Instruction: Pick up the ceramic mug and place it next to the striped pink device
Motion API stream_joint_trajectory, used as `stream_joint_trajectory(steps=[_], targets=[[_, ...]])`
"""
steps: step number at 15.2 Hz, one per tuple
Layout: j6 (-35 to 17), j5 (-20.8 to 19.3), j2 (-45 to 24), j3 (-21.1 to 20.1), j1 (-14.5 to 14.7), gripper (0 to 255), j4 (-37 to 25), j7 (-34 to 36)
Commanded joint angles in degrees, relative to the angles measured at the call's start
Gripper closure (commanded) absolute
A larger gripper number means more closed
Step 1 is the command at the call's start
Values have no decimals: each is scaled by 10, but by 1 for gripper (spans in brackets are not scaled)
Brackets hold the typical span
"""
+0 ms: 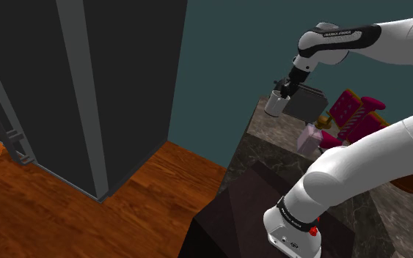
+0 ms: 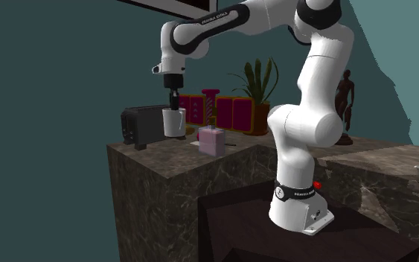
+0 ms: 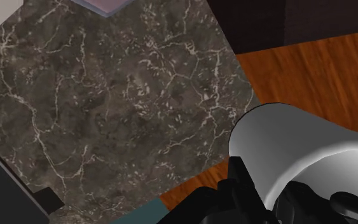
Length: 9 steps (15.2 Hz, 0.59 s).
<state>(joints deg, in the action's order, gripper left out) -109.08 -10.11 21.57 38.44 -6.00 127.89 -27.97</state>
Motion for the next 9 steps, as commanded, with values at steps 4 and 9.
stream_joint_trajectory(steps=[4,9], targets=[[39,0,7,-8,0,255,-32,3],[77,3,10,-15,2,255,-67,5]])
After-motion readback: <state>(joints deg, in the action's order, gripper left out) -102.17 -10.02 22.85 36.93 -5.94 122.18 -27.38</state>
